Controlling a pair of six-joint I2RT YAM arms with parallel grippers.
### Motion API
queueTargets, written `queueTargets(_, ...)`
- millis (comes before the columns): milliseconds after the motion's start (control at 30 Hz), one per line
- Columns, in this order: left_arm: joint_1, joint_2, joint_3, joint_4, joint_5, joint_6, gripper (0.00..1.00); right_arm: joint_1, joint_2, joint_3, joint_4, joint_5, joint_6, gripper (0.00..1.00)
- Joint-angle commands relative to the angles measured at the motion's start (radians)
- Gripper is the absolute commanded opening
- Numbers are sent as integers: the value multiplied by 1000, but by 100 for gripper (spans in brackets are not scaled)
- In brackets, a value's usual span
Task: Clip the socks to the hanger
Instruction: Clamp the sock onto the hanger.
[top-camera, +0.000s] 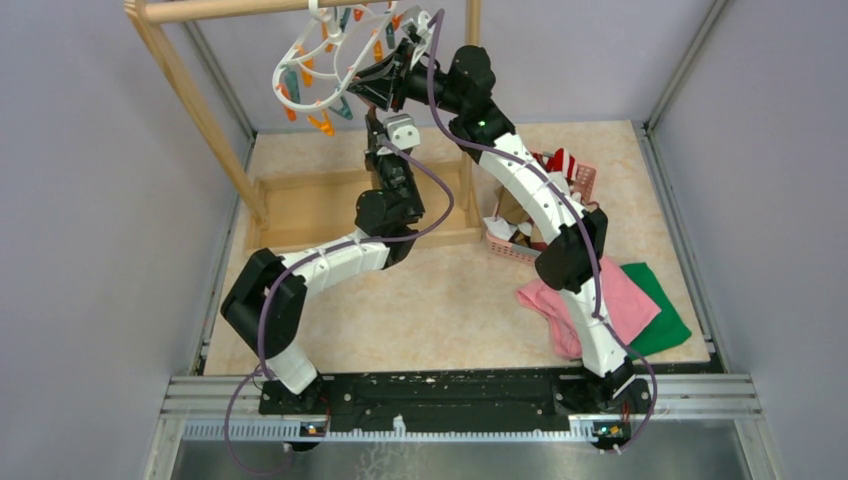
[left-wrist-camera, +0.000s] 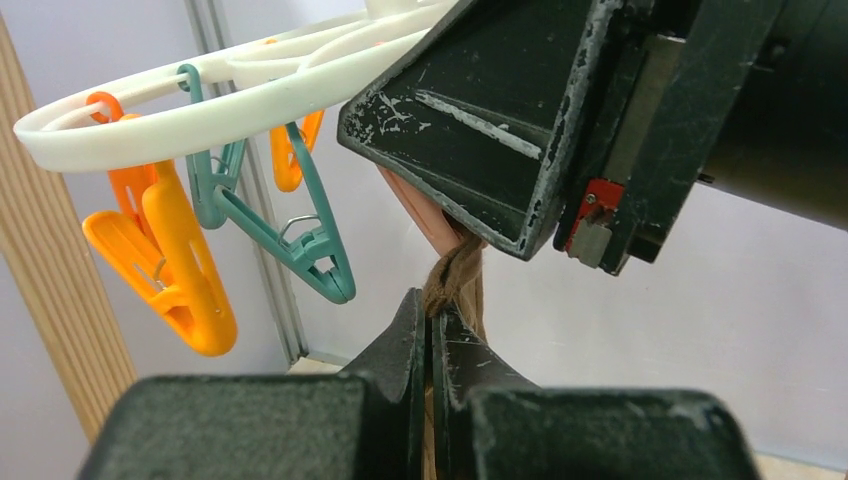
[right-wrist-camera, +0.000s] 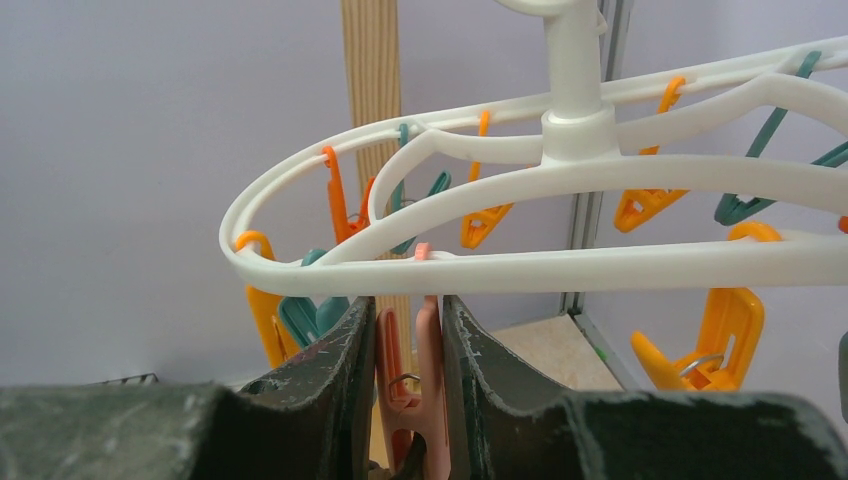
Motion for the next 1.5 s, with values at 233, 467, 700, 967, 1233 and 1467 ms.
queueTargets(233, -25, 40, 79, 67, -45, 29, 0, -12, -32, 1, -49, -22, 16, 8)
queueTargets(467, -47, 73, 112, 44, -44, 14, 0, -13, -34, -2, -43, -19, 34, 9)
queueTargets(700, -53, 105, 154, 82, -61, 53, 0, -14, -41, -15, -50, -21, 26, 9)
queueTargets(967, -53, 115, 192, 111, -86, 75, 0, -18, -44, -17, -54, -14, 13, 9)
queueTargets(1233, -53, 133, 238, 120, -98, 91, 0, -22, -48, -19, -52, -9, 14, 9)
queueTargets(1467, -54, 139, 240, 122, -102, 96, 0, -23, -51, -19, -57, -8, 10, 11)
